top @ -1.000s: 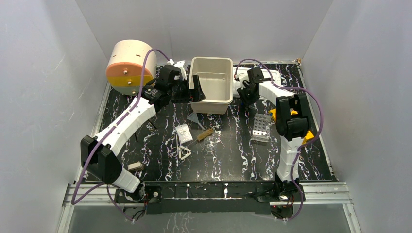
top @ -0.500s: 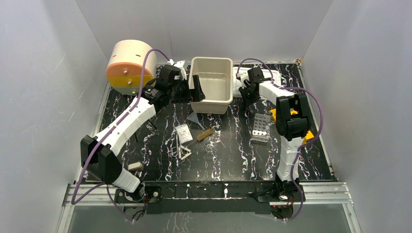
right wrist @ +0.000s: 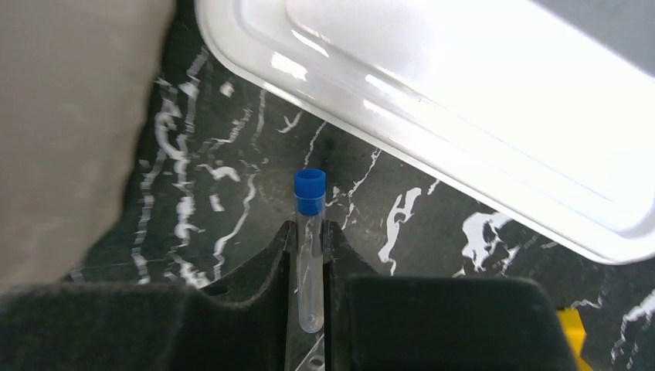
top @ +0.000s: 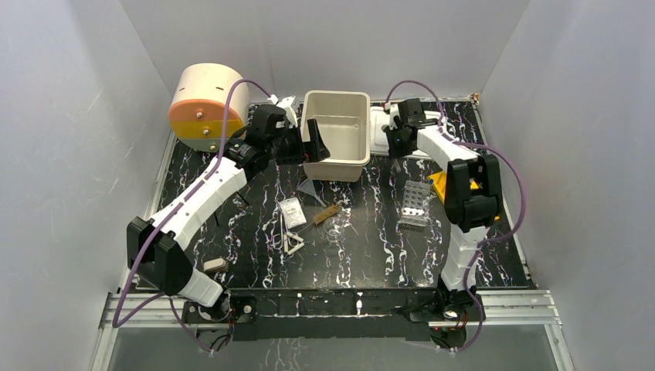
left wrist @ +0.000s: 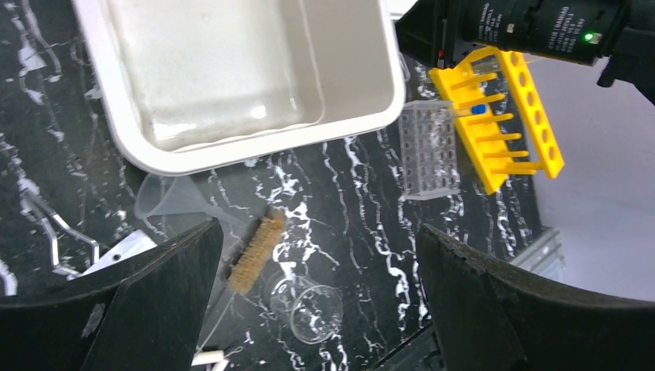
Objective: Organize the chemistry lab equipment
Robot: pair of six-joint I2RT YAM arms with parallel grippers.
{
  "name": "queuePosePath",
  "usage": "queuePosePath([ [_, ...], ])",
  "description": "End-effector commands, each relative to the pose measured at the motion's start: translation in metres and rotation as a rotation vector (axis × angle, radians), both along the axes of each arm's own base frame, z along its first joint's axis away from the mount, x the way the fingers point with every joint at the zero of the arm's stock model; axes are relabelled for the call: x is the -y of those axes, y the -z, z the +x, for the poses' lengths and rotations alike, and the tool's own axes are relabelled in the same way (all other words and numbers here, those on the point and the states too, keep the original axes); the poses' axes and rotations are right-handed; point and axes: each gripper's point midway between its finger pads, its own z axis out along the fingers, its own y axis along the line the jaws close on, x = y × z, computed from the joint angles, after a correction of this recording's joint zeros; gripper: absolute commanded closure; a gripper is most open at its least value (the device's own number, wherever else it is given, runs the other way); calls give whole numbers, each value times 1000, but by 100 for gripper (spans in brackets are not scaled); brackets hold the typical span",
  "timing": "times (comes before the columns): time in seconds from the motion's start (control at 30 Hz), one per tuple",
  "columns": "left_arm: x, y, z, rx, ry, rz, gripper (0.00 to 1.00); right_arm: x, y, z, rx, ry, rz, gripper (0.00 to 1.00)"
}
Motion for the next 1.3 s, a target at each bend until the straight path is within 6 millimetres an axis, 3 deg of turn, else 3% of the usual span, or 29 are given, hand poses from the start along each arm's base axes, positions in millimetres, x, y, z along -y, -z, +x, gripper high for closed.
queuePosePath([
  [0.0,22,-36,-1,54,58,-148,6,-20,-112,19,233,85,194,84],
  [0.27,70,-48,-3,45,145,-273,7,-19,-185,-12,332,209,356,83],
  [0.37,91,-53,-3,43,184,-311,7,-28,-216,-31,353,213,469,82],
  [0.57,147,-73,-21,88,355,-419,13,-51,-247,-67,287,259,736,82],
  [0.7,162,-78,-22,78,361,-471,19,-60,-269,-83,267,278,884,82],
  [0.9,170,-76,-19,40,323,-528,40,-67,-285,-96,239,286,998,82],
  [1.27,174,-84,-10,73,302,-527,66,-74,-286,-103,184,276,1048,81],
])
